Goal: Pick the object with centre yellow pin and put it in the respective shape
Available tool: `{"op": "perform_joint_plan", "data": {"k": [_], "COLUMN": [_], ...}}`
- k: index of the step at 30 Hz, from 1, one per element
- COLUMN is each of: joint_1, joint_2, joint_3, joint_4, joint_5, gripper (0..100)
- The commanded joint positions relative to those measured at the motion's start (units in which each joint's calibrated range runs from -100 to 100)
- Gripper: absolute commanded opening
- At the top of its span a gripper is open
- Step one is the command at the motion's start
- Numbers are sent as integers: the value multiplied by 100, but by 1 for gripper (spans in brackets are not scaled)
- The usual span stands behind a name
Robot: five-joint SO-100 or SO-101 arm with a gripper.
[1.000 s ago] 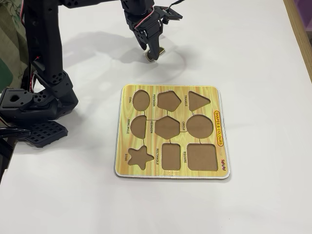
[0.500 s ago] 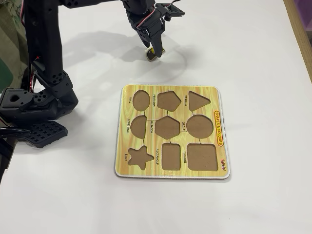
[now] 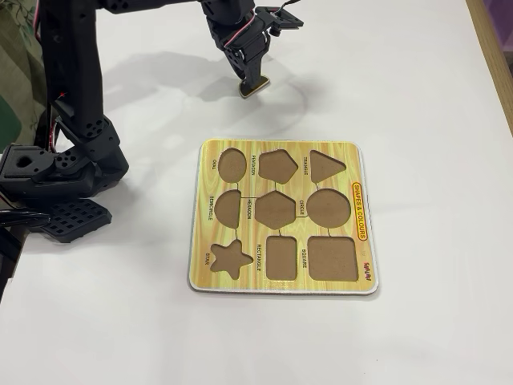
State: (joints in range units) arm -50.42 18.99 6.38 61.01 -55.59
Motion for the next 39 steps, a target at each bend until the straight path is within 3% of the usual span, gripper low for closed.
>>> {"op": "perform_joint_plan", "data": {"k": [1,18,24,39], "joint_1": [62,91,91,140], "joint_2": [-292,-284,-284,-376], "joint_3": [-18,0,270,351], "joint_4": [-60,-371,-371,-353], "joint_5": [26,-16,-22,52], "gripper": [9,9,1,1]}}
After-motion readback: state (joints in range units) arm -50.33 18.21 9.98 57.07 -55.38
